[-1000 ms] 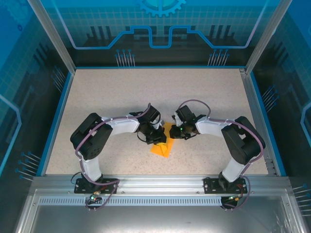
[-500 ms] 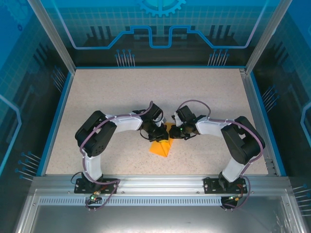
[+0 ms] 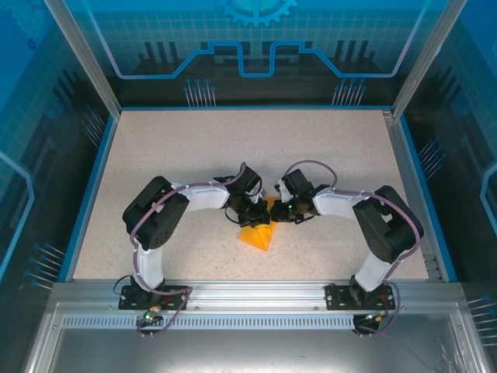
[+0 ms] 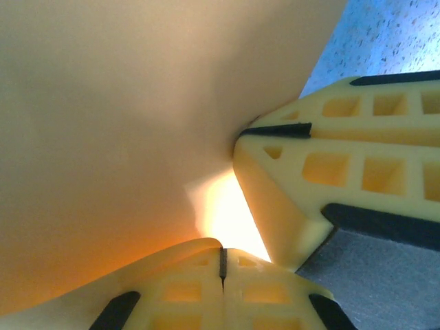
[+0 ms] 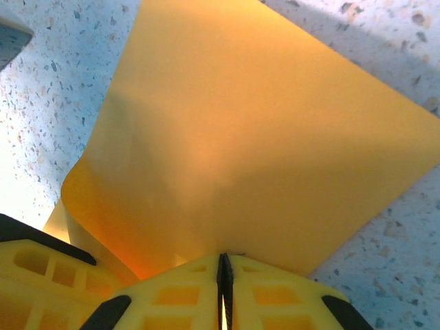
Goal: Fold a paper plane with a square sheet of paper (pick it up from the middle)
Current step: Fold the triangle a second time at the center of the table.
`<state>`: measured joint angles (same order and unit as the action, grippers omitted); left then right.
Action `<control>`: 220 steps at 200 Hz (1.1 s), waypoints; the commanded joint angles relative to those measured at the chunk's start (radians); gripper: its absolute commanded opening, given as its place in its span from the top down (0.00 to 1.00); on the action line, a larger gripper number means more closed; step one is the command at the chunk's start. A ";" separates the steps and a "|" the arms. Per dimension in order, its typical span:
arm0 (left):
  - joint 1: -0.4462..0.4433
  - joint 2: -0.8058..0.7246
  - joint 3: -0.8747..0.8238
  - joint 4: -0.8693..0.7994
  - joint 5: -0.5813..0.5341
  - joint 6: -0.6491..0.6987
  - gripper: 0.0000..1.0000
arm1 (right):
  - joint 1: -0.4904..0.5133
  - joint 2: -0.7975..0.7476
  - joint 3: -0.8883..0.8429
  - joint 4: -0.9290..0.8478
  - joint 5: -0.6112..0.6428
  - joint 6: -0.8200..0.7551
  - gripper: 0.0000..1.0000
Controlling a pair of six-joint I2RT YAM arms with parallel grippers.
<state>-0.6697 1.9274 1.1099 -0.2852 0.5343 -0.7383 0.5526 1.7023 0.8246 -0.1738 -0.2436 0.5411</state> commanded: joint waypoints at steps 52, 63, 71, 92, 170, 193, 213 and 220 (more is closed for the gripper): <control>-0.013 0.049 0.019 -0.019 -0.023 0.014 0.94 | -0.009 0.020 -0.025 -0.035 0.000 -0.009 0.88; -0.013 0.053 0.019 -0.016 -0.023 0.014 0.94 | -0.009 0.020 -0.024 -0.037 0.000 -0.010 0.88; -0.014 0.053 0.018 -0.014 -0.021 0.014 0.94 | -0.009 0.022 -0.020 -0.038 0.000 -0.011 0.88; -0.013 0.050 0.016 -0.004 -0.022 0.007 0.94 | -0.010 0.023 -0.018 -0.039 -0.001 -0.012 0.88; -0.014 0.045 0.020 0.023 -0.003 -0.006 0.94 | -0.010 0.030 -0.018 -0.040 0.000 -0.013 0.88; -0.013 0.036 0.019 0.032 0.001 -0.012 0.94 | -0.010 0.034 -0.019 -0.038 -0.003 -0.012 0.89; -0.014 0.026 0.012 0.041 -0.005 -0.019 0.94 | -0.010 0.033 -0.018 -0.038 -0.005 -0.012 0.89; -0.012 0.022 0.010 0.041 -0.009 -0.022 0.94 | -0.010 0.033 -0.019 -0.039 -0.004 -0.012 0.89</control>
<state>-0.6716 1.9511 1.1118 -0.2825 0.5285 -0.7368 0.5491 1.7023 0.8242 -0.1730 -0.2474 0.5411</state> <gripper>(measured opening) 0.063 0.115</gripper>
